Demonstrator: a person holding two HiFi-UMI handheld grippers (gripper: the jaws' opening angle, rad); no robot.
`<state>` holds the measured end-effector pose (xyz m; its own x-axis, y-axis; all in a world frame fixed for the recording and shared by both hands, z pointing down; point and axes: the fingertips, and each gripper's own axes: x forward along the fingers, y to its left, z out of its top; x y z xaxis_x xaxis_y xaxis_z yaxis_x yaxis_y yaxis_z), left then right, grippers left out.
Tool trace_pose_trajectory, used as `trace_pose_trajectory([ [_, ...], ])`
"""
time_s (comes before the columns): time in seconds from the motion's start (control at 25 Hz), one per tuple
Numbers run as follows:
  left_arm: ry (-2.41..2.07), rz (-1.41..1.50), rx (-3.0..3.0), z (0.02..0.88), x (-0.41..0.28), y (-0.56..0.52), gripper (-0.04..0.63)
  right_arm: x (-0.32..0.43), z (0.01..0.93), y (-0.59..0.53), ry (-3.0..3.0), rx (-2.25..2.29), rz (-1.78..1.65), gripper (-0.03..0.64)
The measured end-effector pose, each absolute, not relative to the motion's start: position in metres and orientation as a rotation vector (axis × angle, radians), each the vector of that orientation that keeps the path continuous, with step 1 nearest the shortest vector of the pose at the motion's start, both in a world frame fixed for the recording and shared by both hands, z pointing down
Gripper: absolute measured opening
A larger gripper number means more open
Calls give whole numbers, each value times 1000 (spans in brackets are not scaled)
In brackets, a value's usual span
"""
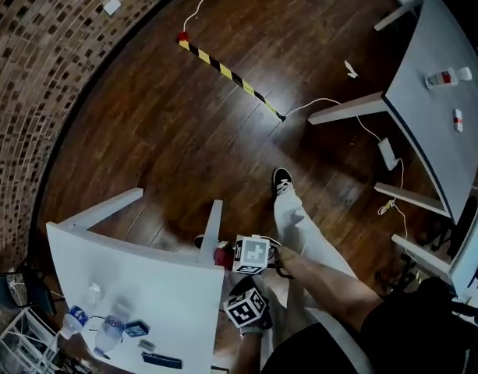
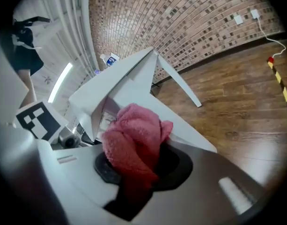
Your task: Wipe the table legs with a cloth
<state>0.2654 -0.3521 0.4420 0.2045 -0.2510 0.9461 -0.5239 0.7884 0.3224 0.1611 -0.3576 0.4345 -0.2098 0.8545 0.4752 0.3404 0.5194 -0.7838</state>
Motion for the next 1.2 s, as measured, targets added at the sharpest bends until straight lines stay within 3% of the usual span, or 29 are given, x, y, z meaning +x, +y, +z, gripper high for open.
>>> trace_pose_trajectory([
  [0.32, -1404, 96, 626, 488, 280, -395, 0, 162, 468, -361, -1853, -937, 753, 89],
  [1.2, -1358, 121, 617, 645, 284, -399, 0, 156, 608, -385, -1791, -864, 840, 91],
])
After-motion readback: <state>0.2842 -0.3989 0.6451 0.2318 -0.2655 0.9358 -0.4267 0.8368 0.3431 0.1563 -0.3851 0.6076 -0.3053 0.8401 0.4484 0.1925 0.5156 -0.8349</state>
